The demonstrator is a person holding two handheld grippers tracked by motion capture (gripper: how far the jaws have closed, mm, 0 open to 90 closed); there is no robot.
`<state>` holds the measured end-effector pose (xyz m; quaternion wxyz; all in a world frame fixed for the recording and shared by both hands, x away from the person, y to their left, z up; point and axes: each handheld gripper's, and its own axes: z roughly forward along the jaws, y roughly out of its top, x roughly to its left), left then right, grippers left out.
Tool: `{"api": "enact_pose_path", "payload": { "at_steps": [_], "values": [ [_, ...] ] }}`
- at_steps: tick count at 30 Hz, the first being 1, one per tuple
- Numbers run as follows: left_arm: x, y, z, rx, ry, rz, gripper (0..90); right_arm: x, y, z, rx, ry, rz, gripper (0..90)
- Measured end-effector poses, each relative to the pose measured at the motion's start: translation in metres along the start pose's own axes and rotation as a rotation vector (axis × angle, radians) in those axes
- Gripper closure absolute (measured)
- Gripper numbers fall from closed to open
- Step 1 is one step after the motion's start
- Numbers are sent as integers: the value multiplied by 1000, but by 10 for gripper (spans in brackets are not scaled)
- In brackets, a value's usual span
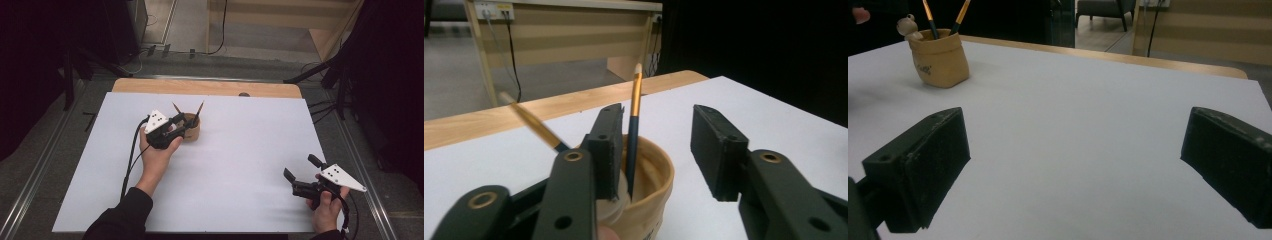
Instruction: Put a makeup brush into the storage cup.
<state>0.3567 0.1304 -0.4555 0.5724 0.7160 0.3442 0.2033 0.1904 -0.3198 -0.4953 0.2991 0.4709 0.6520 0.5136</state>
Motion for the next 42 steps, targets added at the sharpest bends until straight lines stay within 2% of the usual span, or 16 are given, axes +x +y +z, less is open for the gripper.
{"api": "enact_pose_path", "payload": {
  "at_steps": [8, 10, 15, 22, 24, 25, 29, 34, 40, 42],
  "values": [
    [10, -2, -25, 4, 3, -12, 411, -1, -1, 0, 5, 0, 2, 0],
    [15, -2, -32, 0, 4, -19, 396, -1, -1, 0, 5, 1, 0, 0],
    [26, -3, -50, -4, 17, -33, 264, 0, -1, 0, 7, 1, -1, 0],
    [30, -10, -69, 9, -31, -3, 70, 0, -1, 1, 9, 2, -2, 0],
    [29, -13, -73, 13, -70, -3, 0, 0, -2, 1, 10, 4, 0, 0],
    [28, -15, -76, 13, -81, 12, 0, 0, -2, 2, 11, 4, 1, 0],
    [25, -21, -83, 26, -100, 23, 0, 1, -2, 2, 14, 4, -2, 0],
    [26, -26, -93, 22, -96, 7, 0, 1, -2, 2, 16, 3, -3, 0],
    [30, -30, -107, 25, -80, 17, 0, 1, -2, 1, 16, 4, -3, 0],
    [31, -32, -111, 23, -86, 19, 0, 2, -2, 2, 15, 5, -6, 0]
  ]
}}
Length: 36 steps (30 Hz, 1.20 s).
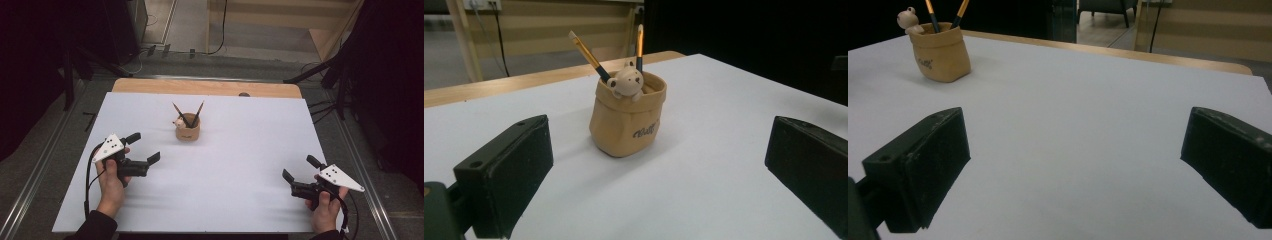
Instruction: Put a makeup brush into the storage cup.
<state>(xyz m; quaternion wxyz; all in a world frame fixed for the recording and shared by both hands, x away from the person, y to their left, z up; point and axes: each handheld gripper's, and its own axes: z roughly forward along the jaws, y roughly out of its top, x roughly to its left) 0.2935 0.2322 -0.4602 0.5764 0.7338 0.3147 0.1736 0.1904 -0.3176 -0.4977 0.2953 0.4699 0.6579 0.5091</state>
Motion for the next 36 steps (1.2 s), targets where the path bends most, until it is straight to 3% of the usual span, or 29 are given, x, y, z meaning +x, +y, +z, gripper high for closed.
{"api": "enact_pose_path", "payload": {
  "at_steps": [6, 9, 20, 31, 36],
  "values": [
    [0, -7, -13, -6, -21, -12, 0, 0, 0, 0, 2, -2, -2, 0],
    [-1, -9, -17, -1, -14, 3, 0, 1, 0, -1, 2, -3, -1, 0],
    [-1, -14, -32, 4, 8, 1, 0, 2, 0, -1, 3, -4, -2, 0],
    [5, -16, -58, -44, 14, -14, 0, 1, 1, -1, 0, -7, -7, 0],
    [8, -18, -70, -50, 44, -7, 0, 0, 2, -3, -10, -15, 1, 0]
  ]
}}
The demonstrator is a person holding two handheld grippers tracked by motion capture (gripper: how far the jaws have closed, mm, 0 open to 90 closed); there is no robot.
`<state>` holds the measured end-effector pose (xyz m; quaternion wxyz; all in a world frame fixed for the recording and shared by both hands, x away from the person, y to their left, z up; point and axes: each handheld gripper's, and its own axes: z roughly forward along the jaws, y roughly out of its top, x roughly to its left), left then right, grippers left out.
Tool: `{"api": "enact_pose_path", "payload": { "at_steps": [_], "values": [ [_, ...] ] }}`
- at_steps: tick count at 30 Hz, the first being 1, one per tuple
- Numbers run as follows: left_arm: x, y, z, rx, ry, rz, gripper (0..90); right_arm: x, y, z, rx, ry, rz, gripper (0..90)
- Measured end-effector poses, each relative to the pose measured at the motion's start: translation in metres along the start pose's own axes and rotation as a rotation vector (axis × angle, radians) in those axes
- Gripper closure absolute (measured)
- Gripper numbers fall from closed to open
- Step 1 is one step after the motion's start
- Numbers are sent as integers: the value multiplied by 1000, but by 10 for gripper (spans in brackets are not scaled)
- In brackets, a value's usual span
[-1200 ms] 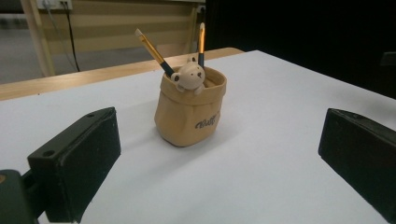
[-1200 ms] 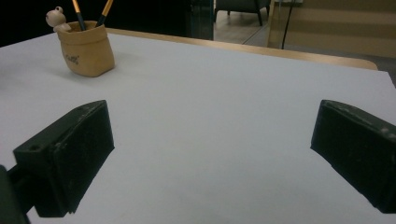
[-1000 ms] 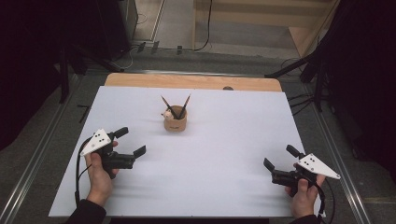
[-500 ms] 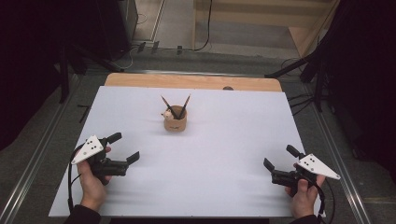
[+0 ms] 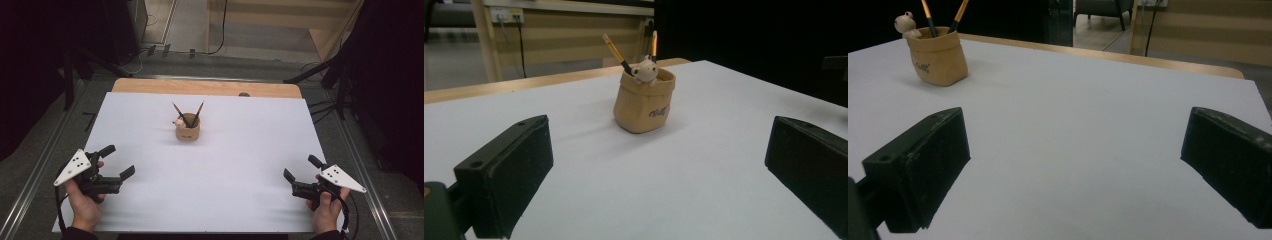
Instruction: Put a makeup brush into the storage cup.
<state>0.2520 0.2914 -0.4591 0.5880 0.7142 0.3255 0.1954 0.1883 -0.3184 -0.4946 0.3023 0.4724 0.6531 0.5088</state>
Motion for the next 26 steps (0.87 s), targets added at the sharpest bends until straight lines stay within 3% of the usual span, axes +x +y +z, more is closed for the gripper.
{"api": "enact_pose_path", "payload": {
  "at_steps": [18, 26],
  "values": [
    [4, -6, -25, 5, 5, 11, 0, -1, -2, 0, 8, 4, -4, 0],
    [5, -7, -23, 3, 8, 3, 0, 1, -1, 0, 3, 7, -10, 0]
  ]
}}
